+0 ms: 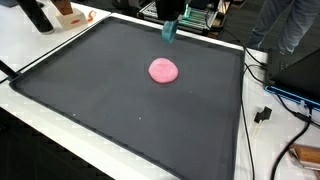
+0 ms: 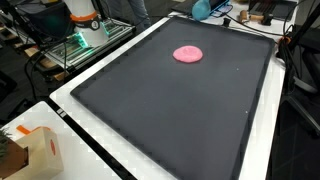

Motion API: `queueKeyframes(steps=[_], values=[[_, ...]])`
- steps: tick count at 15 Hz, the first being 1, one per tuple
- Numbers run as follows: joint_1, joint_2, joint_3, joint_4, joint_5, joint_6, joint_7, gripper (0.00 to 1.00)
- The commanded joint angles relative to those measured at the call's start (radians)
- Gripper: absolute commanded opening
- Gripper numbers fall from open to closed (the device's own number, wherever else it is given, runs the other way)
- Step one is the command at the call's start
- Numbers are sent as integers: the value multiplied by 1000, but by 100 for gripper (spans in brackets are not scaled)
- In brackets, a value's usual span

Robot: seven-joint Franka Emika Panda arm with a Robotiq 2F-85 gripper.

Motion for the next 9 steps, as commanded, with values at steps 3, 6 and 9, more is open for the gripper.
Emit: queueKeyframes(steps=[3, 6, 9], values=[[-90, 16, 10, 22, 238, -27, -193, 25], [-134, 33, 12, 15, 382, -32, -314, 25], [-166, 52, 10, 3, 485, -22, -394, 25]])
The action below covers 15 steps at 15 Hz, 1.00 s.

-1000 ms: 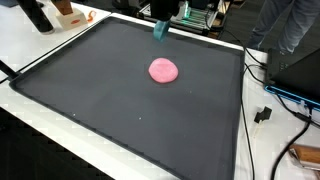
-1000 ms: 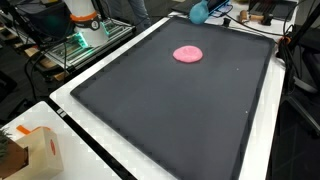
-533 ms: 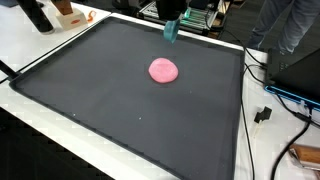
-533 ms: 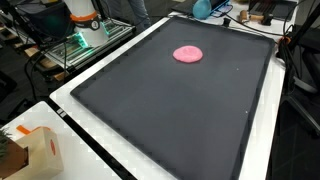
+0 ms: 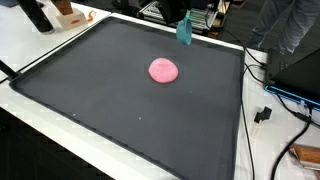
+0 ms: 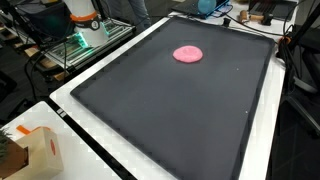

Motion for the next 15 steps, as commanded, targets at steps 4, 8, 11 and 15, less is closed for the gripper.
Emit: queueKeyframes(steps=[4, 8, 11, 15], values=[[-70, 51, 10, -8, 187, -12, -149, 25], [-84, 74, 6, -17, 224, -6, -184, 25], [-83, 82, 5, -33, 225, 6, -180, 25], [-82, 87, 4, -61, 247, 31, -172, 25]])
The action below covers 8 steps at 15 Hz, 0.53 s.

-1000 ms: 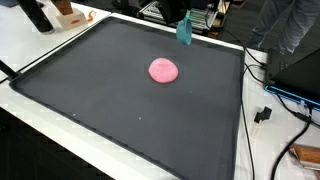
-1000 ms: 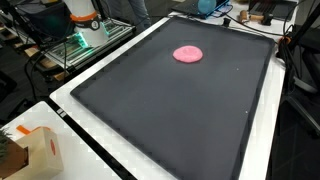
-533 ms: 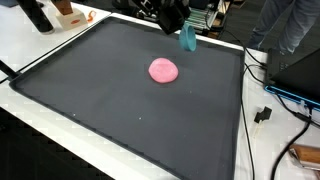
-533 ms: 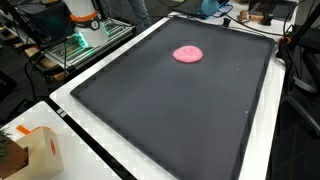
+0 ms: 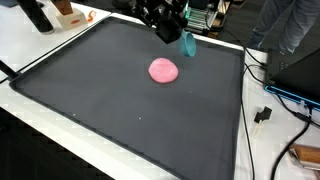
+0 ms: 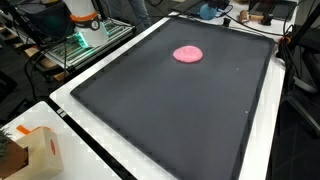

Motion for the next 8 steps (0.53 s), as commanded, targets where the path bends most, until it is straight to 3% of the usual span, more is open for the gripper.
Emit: queueKeyframes(steps=[1, 8], values=[[-8, -14, 3, -52, 42, 36, -9, 25], [-10, -20, -4, -103, 101, 101, -13, 25]])
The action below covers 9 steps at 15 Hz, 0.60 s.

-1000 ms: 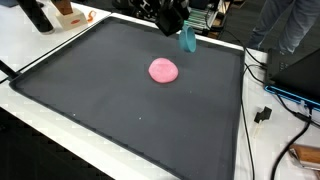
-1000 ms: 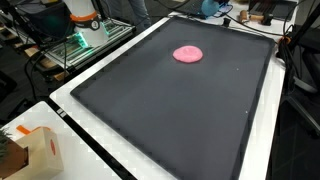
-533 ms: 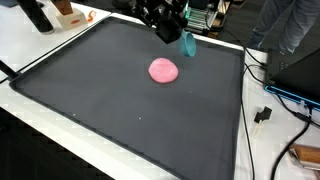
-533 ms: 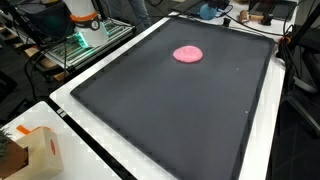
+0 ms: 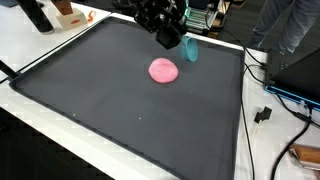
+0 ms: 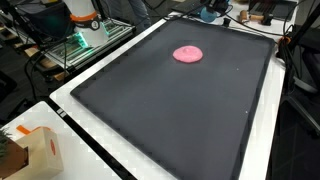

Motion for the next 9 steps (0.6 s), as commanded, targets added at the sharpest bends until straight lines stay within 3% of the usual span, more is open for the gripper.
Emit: queueKeyframes(steps=[1, 9], values=[[-3, -23, -3, -61, 34, 63, -12, 25], [-5, -29, 0, -123, 49, 149, -10, 25]])
